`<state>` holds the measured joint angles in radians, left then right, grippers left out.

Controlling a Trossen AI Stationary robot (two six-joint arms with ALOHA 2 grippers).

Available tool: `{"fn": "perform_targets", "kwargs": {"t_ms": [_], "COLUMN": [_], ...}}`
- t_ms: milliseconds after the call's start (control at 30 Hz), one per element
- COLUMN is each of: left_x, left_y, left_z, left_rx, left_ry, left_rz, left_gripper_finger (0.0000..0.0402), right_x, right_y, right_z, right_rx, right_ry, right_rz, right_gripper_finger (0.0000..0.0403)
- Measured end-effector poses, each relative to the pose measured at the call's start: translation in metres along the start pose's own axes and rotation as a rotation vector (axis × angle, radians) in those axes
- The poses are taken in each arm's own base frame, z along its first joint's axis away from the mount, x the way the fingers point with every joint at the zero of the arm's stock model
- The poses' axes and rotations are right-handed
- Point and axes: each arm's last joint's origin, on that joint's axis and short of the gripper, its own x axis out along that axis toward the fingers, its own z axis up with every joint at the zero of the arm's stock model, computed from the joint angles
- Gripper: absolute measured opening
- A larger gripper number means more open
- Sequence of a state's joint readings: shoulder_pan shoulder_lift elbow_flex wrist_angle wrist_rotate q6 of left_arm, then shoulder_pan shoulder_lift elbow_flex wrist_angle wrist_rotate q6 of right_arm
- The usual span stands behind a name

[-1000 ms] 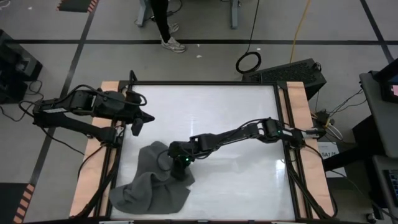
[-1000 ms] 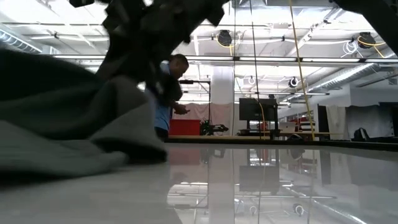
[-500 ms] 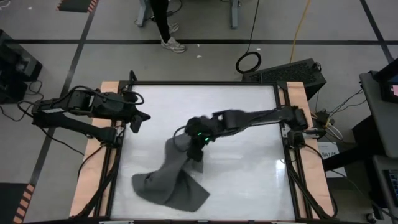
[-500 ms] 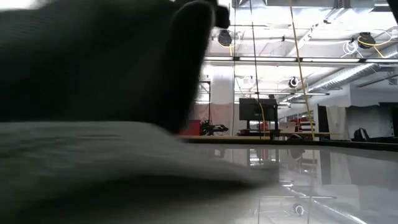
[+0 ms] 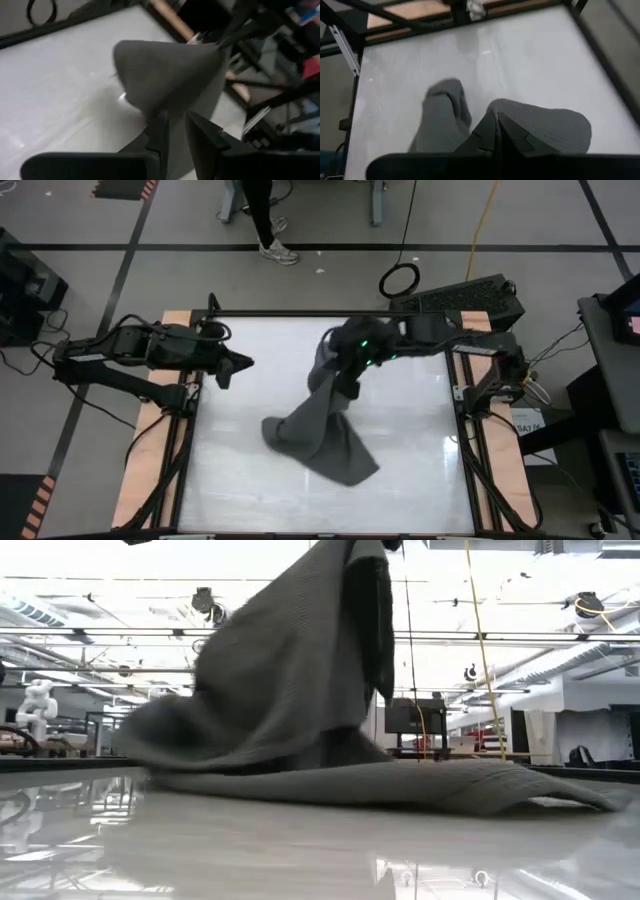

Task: Roll towel
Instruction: Roll the gray towel

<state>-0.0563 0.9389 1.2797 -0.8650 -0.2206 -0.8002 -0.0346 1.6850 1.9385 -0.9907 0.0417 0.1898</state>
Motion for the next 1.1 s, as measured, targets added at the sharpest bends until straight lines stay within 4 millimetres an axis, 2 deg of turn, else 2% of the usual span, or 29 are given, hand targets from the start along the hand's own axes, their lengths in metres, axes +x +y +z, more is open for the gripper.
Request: {"fn": "perform_targets", "kwargs": {"t_ms": [133,267,367,467,633,867,1100], "left_x": [0.015,0.040,0.065,0.090,0.116,0.119,0.098], "left_y": [-0.017,-0.032,-0.035,-0.037,-0.050,-0.061,-0.053], "left_z": [0.010,0.016,0.014,0.012,0.016,0.031,0.044], "left_rx": [0.059,0.112,0.126,0.069,0.025,0.034,0.076], "left_ry": [-0.149,-0.284,-0.297,-0.287,-0.335,-0.483,-0.491], "left_rz": [-0.047,0.012,0.093,0.122,0.017,-0.092,-0.156], "left_gripper_finger": [0.0084,0.0108,0.0126,0.0138,0.0142,0.0142,0.0142], "right_x": [-0.026,-0.046,-0.059,-0.074,-0.092,-0.107,-0.117], "right_y": [-0.019,-0.033,-0.040,-0.043,-0.045,-0.043,-0.041], "right_z": [0.004,0.004,0.004,0.004,0.007,0.022,0.038], "right_rx": [0.016,0.016,0.020,0.032,0.082,0.210,0.342], "right_ry": [-0.059,-0.090,-0.112,-0.152,-0.242,-0.431,-0.611], "right_rz": [-0.002,0.009,0.016,0.043,0.058,0.116,0.205], "right_gripper_finger": [0.0000,0.0000,0.0000,0.0000,0.0000,0.0000,0.0000]}}
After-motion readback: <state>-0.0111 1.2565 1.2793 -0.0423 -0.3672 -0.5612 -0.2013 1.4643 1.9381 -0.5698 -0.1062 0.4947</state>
